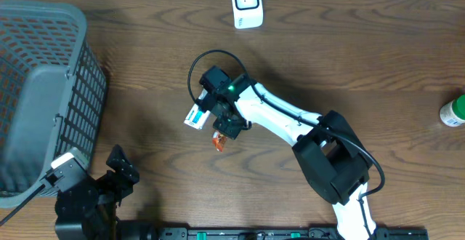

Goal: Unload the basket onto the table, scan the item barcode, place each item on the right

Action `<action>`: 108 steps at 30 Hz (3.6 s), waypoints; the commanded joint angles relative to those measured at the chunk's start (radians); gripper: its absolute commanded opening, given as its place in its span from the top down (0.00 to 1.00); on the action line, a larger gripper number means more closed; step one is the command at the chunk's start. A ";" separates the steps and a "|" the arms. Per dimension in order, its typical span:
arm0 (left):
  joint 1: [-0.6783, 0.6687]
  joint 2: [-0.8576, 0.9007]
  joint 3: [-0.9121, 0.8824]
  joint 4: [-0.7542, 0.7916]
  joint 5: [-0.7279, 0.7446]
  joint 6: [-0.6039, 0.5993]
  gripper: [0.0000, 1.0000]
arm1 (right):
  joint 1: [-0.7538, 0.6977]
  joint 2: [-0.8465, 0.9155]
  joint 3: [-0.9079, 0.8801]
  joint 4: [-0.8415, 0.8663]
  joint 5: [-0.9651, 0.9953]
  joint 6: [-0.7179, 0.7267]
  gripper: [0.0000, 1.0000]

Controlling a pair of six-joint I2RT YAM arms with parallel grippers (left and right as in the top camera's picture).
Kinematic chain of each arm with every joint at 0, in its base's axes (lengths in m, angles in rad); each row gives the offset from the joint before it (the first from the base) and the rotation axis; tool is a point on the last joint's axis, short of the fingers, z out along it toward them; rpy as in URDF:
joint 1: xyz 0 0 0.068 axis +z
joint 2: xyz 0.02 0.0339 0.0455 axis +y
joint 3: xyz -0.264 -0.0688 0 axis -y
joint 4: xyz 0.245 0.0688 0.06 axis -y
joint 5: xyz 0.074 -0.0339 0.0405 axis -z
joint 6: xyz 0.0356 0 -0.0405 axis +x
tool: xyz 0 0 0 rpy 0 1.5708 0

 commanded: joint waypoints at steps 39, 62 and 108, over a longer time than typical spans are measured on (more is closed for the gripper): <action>0.005 -0.005 0.005 -0.003 -0.005 -0.012 0.12 | -0.153 0.000 0.042 -0.185 0.192 0.119 0.99; 0.005 -0.005 0.005 -0.003 -0.005 -0.012 0.12 | -0.178 0.000 0.340 -0.352 -0.006 0.833 0.01; 0.005 -0.005 0.005 -0.003 -0.006 -0.012 0.12 | -0.314 0.204 0.262 -0.256 -0.006 0.697 0.27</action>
